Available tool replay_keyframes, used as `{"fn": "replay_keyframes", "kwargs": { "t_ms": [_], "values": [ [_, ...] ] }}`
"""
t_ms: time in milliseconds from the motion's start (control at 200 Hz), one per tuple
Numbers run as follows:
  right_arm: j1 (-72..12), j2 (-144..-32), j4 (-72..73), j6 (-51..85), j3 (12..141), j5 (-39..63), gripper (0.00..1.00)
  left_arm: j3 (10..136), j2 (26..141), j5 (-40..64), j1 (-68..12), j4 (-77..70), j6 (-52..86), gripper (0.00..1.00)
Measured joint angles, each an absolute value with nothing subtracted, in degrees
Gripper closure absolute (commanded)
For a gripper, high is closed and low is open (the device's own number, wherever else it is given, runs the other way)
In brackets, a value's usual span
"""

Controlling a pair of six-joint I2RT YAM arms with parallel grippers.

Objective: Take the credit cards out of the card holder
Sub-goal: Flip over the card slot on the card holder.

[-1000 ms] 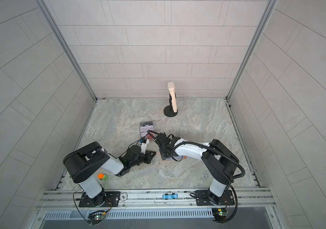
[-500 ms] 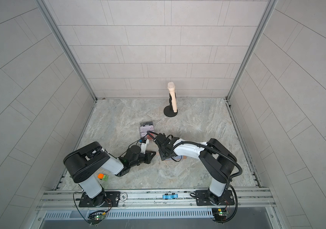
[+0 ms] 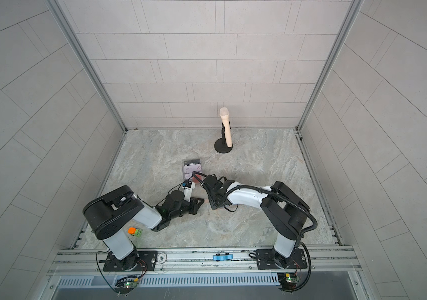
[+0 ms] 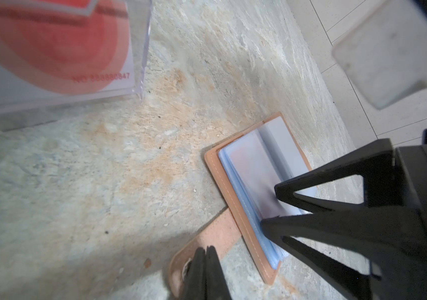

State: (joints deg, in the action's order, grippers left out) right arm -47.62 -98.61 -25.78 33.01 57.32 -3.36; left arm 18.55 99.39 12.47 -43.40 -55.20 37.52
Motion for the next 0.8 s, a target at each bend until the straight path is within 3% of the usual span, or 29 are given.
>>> {"fn": "replay_keyframes", "kwargs": {
  "t_ms": [616, 801],
  "values": [
    [-46.52, -97.41, -27.59, 31.57, 57.32, -4.01, 0.67, 18.35, 99.39, 12.58, -43.13, -55.57, 37.5, 0.96],
    [-45.67, -97.38, -28.6, 30.76, 57.3, -4.14, 0.61, 18.35, 99.48, 12.6, -43.05, -55.7, 37.5, 0.96]
  ]
}}
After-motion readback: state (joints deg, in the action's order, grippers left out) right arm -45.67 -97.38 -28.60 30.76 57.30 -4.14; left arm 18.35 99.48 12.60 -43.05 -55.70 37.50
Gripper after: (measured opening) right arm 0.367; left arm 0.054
